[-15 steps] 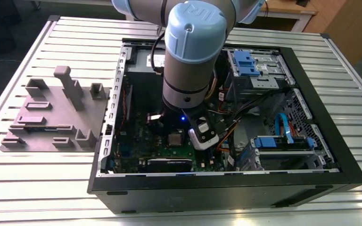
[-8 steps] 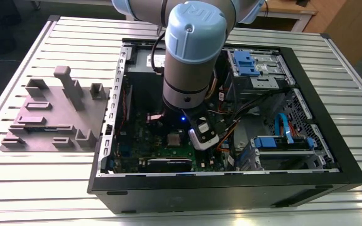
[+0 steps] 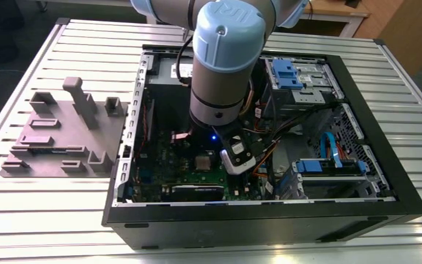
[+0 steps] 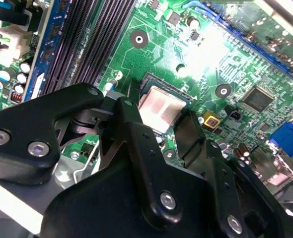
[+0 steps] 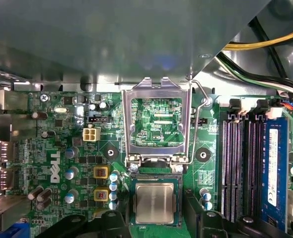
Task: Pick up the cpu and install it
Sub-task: 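Place the cpu into insertion slot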
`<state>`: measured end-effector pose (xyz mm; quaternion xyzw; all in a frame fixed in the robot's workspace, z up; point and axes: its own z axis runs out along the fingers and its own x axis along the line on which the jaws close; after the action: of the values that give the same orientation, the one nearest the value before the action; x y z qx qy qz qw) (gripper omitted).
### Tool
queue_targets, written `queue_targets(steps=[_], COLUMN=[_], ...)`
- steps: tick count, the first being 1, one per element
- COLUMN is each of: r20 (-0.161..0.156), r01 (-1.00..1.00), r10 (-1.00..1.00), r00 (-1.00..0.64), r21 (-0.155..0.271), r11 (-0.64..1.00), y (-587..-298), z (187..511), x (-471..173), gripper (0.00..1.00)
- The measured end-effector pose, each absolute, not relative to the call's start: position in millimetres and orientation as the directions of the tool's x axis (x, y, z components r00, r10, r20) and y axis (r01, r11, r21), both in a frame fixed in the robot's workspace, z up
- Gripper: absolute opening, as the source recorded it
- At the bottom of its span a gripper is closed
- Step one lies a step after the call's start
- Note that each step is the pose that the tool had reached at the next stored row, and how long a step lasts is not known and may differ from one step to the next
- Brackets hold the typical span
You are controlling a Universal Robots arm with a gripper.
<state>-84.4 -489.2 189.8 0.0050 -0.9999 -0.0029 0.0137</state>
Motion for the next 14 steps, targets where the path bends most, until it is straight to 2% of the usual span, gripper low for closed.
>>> queue_targets(steps=[8,9,14], r20=[0.028,0.028,0.028], r01=[-0.01,-0.01,-0.01], r10=[-0.01,-0.01,-0.01], r00=[-1.0,-1.0,-1.0], r21=[0.005,0.006,0.006], r11=[1.0,1.0,1.0], y=[-489.3,-489.3,-489.3], z=[189.2,189.1,188.3], x=[-84.4,-84.4,-84.4], gripper=[0.54,0.47,0.45])
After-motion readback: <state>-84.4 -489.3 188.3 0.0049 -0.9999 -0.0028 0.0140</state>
